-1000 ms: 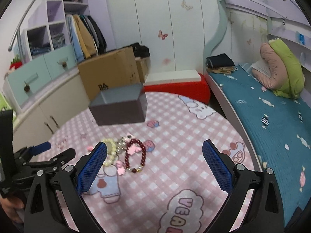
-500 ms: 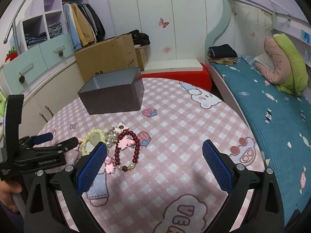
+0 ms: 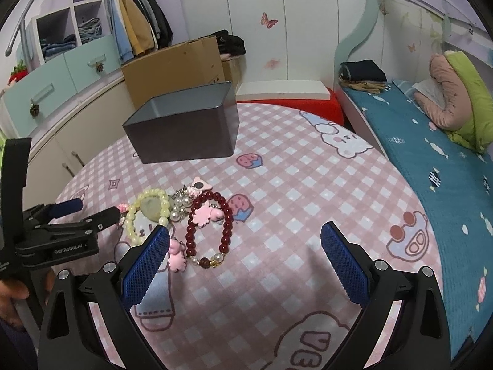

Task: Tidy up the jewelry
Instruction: 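Grasp a small pink charm with the left gripper while the right gripper approaches the red bead bracelet, then grasp the dark red bead bracelet with the right gripper while the left gripper holds the charm, then carry both items into the grey metal box and open both grippers, then withdraw both grippers from the box back over the remaining jewelry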

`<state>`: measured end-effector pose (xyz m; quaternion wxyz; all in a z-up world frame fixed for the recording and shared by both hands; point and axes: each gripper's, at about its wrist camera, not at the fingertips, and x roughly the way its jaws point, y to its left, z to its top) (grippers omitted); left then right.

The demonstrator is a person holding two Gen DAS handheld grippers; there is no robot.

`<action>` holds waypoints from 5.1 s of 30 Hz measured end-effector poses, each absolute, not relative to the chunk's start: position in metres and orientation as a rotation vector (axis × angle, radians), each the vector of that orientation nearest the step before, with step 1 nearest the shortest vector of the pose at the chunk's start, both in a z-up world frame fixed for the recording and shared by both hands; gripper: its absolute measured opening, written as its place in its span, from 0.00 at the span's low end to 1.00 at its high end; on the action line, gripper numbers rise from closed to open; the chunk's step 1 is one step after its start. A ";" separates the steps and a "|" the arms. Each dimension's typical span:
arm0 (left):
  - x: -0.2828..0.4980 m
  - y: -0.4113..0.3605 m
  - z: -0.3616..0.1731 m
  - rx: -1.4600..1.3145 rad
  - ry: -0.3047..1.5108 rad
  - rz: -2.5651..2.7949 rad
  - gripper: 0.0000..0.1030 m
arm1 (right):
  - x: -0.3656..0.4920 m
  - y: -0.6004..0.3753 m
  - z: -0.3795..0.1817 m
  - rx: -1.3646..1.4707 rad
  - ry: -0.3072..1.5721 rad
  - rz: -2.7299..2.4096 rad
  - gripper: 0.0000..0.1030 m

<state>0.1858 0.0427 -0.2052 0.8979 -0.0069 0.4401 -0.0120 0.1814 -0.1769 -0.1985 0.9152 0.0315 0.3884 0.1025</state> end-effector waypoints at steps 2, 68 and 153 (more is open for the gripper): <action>0.185 0.042 -0.205 -0.023 0.911 -0.042 0.85 | 0.181 -0.176 -0.199 0.061 0.802 0.209 0.93; 0.161 0.044 -0.131 -0.093 0.755 -0.320 0.12 | 0.190 -0.155 -0.141 0.000 0.775 0.320 0.08; 0.183 0.029 -0.163 -0.067 0.856 -0.178 0.69 | 0.201 -0.181 -0.150 0.068 0.751 0.228 0.59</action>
